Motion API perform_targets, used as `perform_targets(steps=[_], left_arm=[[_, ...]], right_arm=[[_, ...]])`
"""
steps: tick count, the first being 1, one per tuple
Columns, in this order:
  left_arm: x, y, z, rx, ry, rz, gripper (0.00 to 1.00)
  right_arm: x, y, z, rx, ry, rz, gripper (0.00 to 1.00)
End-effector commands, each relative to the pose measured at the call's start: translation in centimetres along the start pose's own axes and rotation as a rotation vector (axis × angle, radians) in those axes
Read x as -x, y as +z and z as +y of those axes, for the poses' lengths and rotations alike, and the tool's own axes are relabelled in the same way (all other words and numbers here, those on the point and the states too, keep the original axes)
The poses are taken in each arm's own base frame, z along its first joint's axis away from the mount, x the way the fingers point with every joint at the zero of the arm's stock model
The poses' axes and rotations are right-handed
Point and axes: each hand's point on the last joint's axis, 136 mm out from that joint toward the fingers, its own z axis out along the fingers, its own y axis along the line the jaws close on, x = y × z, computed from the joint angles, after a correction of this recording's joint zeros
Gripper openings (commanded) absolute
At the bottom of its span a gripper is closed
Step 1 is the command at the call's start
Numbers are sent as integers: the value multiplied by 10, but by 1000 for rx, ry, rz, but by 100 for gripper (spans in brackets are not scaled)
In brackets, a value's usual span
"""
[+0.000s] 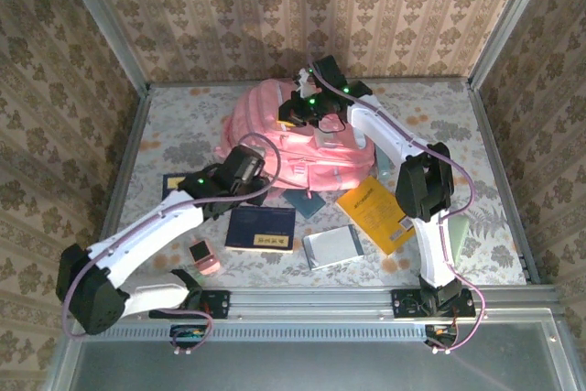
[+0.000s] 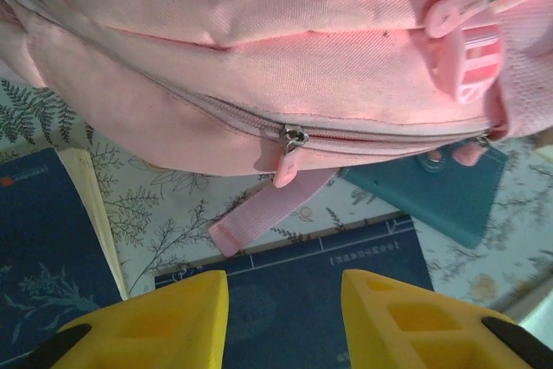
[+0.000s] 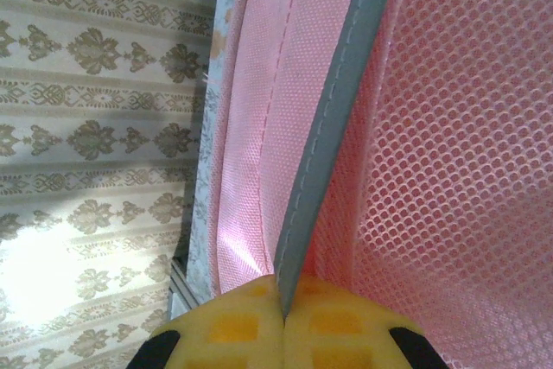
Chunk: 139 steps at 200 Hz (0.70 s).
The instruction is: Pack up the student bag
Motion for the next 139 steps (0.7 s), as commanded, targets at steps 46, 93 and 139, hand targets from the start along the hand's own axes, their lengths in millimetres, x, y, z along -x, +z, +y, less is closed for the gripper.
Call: perform_targets(steps=[46, 93, 139], left_arm=[[17, 50, -8, 62, -2, -46, 40], [3, 67, -5, -6, -44, -22, 38], [3, 77, -7, -77, -43, -20, 37]], right_arm=[[11, -43, 59, 148, -53, -78, 0], [10, -47, 64, 164, -55, -68, 0], [9, -47, 66, 177, -58, -52, 0]])
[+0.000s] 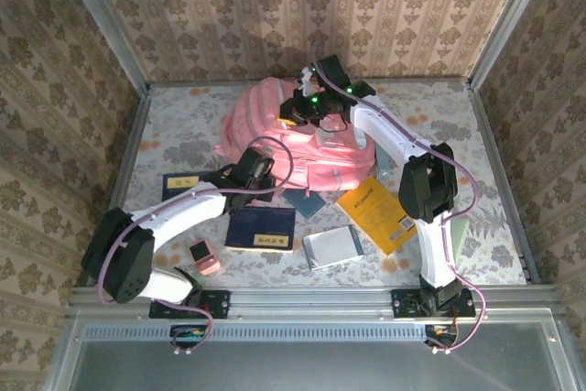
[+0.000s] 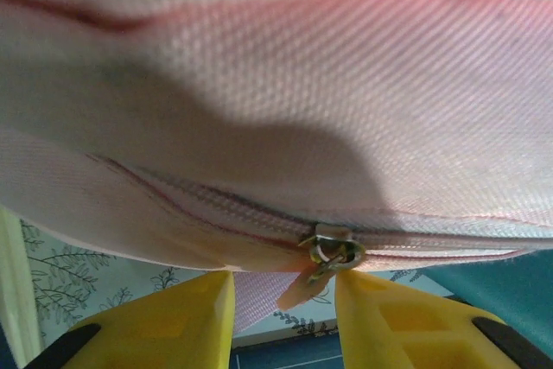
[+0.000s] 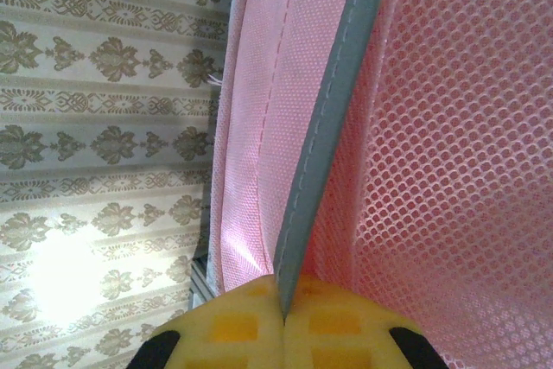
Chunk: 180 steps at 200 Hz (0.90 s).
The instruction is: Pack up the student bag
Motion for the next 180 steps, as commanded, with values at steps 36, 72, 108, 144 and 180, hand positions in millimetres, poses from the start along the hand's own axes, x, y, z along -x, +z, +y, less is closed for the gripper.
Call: perform_targets(steps=[36, 72, 108, 144, 180], left_arm=[[18, 8, -17, -106, 14, -30, 37], [22, 17, -17, -89, 17, -19, 31], [29, 18, -11, -52, 15, -42, 22], [34, 17, -5, -16, 13, -53, 12], [35, 7, -2, -15, 4, -56, 0]], right_arm=[[7, -36, 62, 162, -73, -35, 0], [7, -36, 67, 182, -70, -33, 0], [5, -34, 67, 185, -69, -23, 0], [3, -31, 64, 188, -64, -14, 0], [-3, -27, 51, 119, -96, 1, 0]])
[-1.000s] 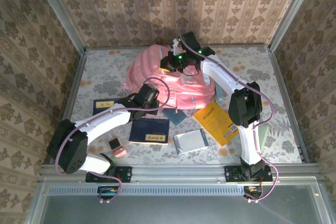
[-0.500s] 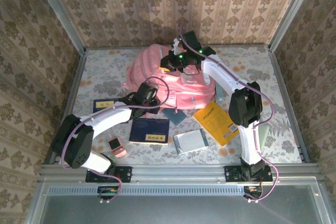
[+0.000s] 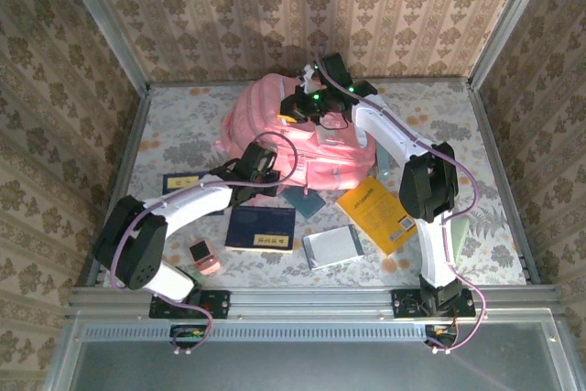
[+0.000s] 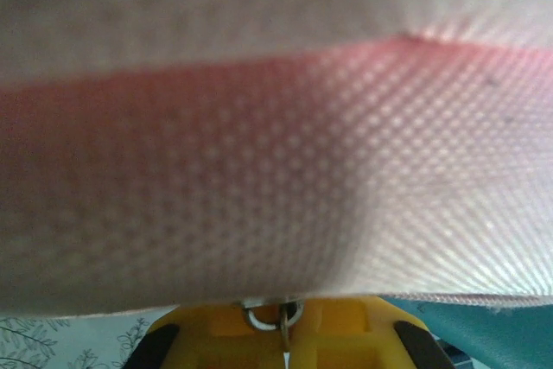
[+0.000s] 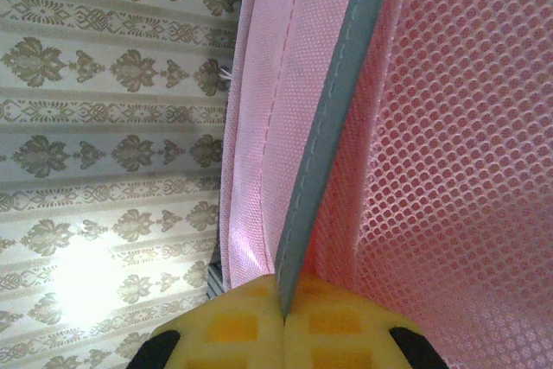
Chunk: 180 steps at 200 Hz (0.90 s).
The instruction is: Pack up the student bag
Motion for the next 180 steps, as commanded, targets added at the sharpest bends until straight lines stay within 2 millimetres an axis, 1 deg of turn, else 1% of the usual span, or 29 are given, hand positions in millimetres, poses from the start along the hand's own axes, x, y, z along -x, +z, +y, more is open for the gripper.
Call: perform_targets(steps=[1, 6, 19, 41, 83, 127, 143, 157, 159, 168, 180], left_arm=[[22, -13, 4, 17, -12, -57, 0], [21, -15, 5, 18, -15, -59, 0], [21, -20, 10, 22, -26, -63, 0], [19, -24, 22, 33, -54, -54, 0], [19, -30, 39, 29, -110, -45, 0], [26, -39, 59, 32, -204, -51, 0], [29, -43, 64, 31, -223, -61, 0], [32, -47, 63, 29, -221, -62, 0], [34, -48, 72, 43, -238, -67, 0], [36, -52, 78, 52, -252, -72, 0], [39, -57, 80, 36, -271, -88, 0]], right_arm=[[-9, -24, 46, 85, -118, 14, 0], [-13, -23, 40, 61, -112, 28, 0], [-15, -23, 32, 24, -126, 34, 0], [-17, -21, 24, -3, -143, 39, 0], [-24, -18, 21, -33, -185, 60, 0], [-35, -10, 20, -72, -238, 92, 0], [-39, -8, 21, -81, -256, 101, 0], [-42, -8, 20, -98, -276, 107, 0], [-42, -8, 20, -101, -279, 107, 0], [-43, -8, 16, -139, -300, 105, 0], [-43, -10, 7, -223, -341, 96, 0]])
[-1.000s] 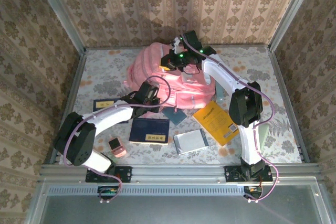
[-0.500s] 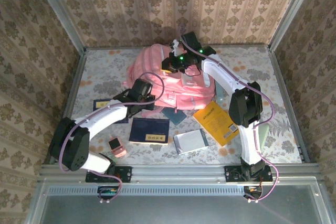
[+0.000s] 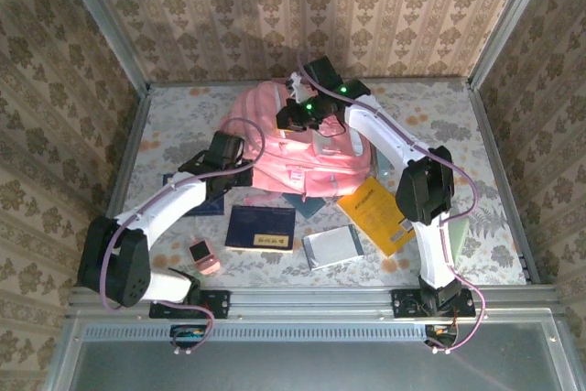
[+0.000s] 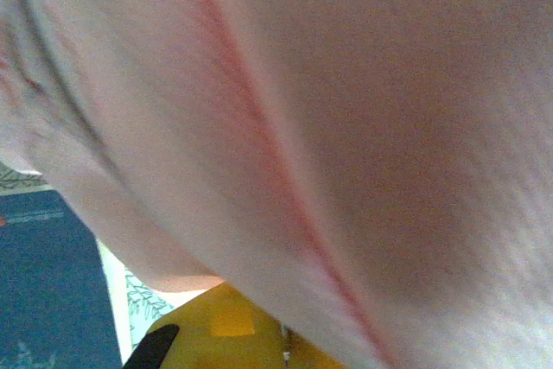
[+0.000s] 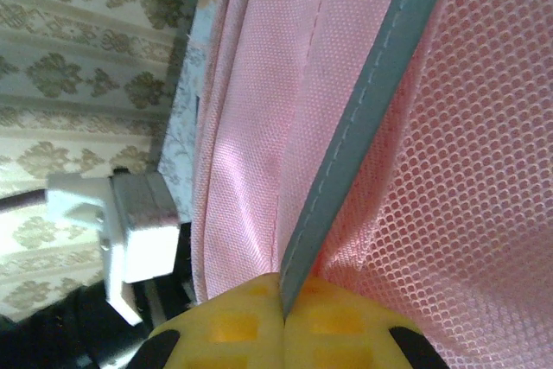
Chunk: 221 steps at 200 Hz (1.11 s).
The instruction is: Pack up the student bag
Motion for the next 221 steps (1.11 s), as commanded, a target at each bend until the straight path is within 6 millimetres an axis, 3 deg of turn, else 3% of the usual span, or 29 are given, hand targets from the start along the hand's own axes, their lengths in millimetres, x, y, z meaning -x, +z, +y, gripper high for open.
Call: perform_targets(steps=[1, 7, 24, 51, 75, 107, 120, 132, 162, 190, 221], left_arm=[[32, -23, 7, -16, -61, -94, 0], [34, -26, 6, -30, -66, -104, 0], [34, -30, 0, -66, -75, -105, 0], [35, -35, -8, -119, -98, -114, 0], [38, -41, -12, -144, -103, -124, 0], [46, -53, -26, -218, -117, -136, 0], [47, -57, -32, -252, -128, -133, 0], [47, -60, -38, -280, -140, -134, 0], [48, -66, -47, -325, -157, -141, 0], [48, -69, -55, -351, -153, -136, 0], [46, -71, -60, -367, -146, -130, 0]], right_arm=[[-6, -14, 8, -91, -102, 5, 0], [-7, -14, 4, -120, -111, 5, 1], [-4, -17, 0, -200, -142, -12, 31], [7, -42, -8, -394, -226, -91, 59], [23, -85, -22, -611, -280, -206, 64], [38, -151, -51, -958, -362, -341, 61], [35, -166, -62, -1052, -369, -351, 58], [26, -165, -68, -1060, -360, -329, 57], [-18, -123, -80, -880, -309, -159, 55], [-52, -112, -96, -833, -267, -110, 54], [-98, -97, -90, -575, -67, -118, 51]])
